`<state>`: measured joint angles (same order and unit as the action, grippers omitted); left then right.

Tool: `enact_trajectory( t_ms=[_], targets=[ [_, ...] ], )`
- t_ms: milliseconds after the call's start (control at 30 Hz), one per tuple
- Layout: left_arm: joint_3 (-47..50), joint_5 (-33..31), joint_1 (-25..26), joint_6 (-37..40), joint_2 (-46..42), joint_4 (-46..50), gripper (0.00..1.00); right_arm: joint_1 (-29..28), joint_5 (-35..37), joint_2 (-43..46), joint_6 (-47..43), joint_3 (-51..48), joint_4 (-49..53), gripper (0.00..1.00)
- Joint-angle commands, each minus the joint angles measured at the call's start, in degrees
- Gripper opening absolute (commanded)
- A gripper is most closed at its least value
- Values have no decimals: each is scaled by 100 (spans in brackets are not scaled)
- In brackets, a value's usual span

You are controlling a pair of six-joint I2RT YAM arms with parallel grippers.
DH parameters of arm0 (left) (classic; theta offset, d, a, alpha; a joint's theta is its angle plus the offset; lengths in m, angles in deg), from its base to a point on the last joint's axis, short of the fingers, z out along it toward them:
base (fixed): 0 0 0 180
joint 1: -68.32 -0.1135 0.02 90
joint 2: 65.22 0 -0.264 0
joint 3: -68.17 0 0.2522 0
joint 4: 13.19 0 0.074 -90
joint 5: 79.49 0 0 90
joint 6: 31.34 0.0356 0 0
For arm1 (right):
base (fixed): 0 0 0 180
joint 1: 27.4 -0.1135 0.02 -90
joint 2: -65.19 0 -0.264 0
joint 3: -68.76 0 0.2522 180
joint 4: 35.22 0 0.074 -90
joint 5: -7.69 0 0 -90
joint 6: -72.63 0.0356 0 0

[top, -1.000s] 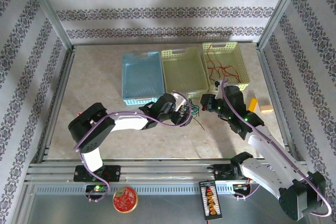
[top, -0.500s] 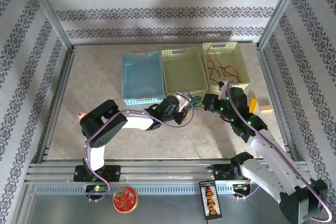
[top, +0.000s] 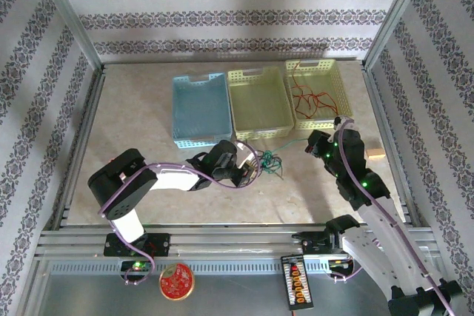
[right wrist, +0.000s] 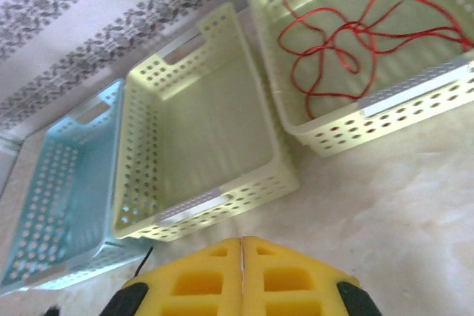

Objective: Untangle the cables

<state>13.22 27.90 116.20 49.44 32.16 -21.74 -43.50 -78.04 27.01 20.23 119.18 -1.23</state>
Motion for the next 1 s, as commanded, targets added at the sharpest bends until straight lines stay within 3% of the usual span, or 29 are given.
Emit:
enact_trajectory(
  t_ms=[0, 333, 567, 667, 800, 967],
  targets=[
    [441, 337, -86, 185, -245, 742, 0, 179, 716, 174, -79, 64, -41, 0],
    [1004, 151, -85, 253, -736, 410, 0, 523, 1654, 249, -384, 332, 330, 0],
    [1178, 118, -86, 137, -842, -149, 0, 650, 774, 102, -324, 193, 227, 0],
    [1301, -401, -139, 104, -1115, -309, 0, 651, 860, 106, -282, 108, 387, 0],
    [1834, -889, -662, -467, -1644, -886, 0, 740, 1690, 191, -98, 87, 946, 0],
    [2121, -1489, -912, -705, -2220, -625, 0, 1017, 1953, 193, 319, -77, 1300, 0]
  ],
)
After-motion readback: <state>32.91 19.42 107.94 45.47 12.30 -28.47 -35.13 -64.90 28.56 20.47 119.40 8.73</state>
